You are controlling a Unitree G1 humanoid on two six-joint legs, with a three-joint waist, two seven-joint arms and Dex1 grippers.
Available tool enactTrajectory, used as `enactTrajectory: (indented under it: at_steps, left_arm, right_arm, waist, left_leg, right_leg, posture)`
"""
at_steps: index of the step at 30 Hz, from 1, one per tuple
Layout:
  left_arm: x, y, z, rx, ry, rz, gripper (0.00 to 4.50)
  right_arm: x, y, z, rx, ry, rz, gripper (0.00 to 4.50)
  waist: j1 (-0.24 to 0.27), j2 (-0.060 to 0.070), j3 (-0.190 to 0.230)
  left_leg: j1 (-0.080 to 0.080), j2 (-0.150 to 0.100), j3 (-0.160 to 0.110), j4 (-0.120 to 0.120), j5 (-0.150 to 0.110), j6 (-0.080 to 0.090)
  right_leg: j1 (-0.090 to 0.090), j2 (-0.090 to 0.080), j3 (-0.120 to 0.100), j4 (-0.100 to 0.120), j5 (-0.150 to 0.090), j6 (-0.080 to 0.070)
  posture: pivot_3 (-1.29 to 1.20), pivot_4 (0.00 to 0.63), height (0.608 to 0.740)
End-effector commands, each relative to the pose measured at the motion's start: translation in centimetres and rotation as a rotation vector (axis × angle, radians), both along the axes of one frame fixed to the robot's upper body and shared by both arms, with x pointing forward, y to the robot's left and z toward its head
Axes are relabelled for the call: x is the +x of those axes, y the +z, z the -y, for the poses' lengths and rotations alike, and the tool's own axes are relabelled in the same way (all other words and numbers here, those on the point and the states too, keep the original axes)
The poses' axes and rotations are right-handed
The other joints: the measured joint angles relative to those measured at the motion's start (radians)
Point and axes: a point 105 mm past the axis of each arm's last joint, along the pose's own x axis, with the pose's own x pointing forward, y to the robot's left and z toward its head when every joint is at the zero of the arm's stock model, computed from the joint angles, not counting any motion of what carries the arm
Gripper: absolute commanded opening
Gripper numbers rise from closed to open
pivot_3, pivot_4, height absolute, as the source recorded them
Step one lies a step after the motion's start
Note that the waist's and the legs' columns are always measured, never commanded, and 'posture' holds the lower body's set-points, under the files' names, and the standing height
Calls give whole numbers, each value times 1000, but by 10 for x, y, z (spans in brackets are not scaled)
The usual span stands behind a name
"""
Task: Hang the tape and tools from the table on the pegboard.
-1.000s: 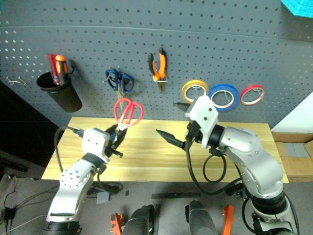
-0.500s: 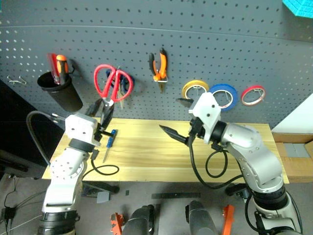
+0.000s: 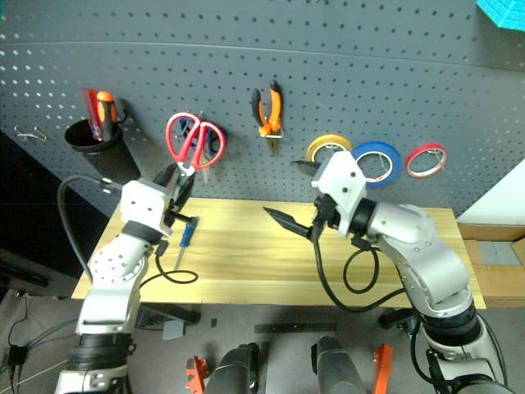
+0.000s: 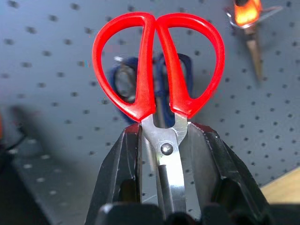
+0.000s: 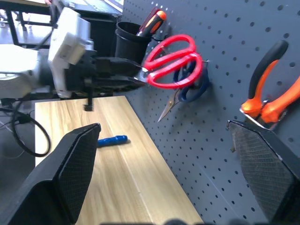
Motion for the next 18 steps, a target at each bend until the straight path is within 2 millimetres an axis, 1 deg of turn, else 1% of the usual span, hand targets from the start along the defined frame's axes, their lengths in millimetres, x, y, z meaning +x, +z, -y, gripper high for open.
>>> enactTrajectory:
  at_steps: [1,5,7,11,15,17,18]
  left_arm:
    - [1,7,-1,29,-2,37,1089]
    - [5,2,-11,4,56,25,1089]
    - [7,-3,-10,6,57,10,1089]
    - [10,-17,-12,-2,65,-48,1089]
    - [10,-24,-12,-10,61,-66,1089]
    - [9,-25,-12,-24,58,-70,1833]
    - [9,-25,-12,-22,58,-74,2137]
  right_arm:
    - [-5,15,-3,18,19,73,4500]
    - [-6,20,-4,39,30,87,4500]
    - [-6,20,-4,38,31,87,4500]
    - [-6,19,-6,35,36,88,4500]
    - [-6,19,-6,33,36,88,4500]
    - [-6,18,-6,31,36,87,4500]
    - [-6,18,-6,29,36,87,4500]
  waist:
    - [-1,0,0]
    - [-2,0,0]
    - [-1,0,0]
    - [-1,0,0]
    - [-1,0,0]
    - [-1,0,0]
    - [-1,0,0]
  left_leg:
    - [0,0,0,0,0,0]
    - [0,0,0,0,0,0]
    - [0,0,0,0,0,0]
    - [0,0,0,0,0,0]
    - [0,0,0,0,0,0]
    - [0,0,0,0,0,0]
    - [0,0,0,0,0,0]
  right_leg:
    - [0,0,0,0,0,0]
    - [0,0,0,0,0,0]
    - [0,0,0,0,0,0]
    - [0,0,0,0,0,0]
    - [0,0,0,0,0,0]
    - [0,0,0,0,0,0]
    - [0,0,0,0,0,0]
  posture:
    - [-140,211,740]
    - [-144,211,740]
    - [-143,208,740]
    - [-146,204,740]
    - [-146,201,740]
    - [-147,201,740]
    - [-147,200,740]
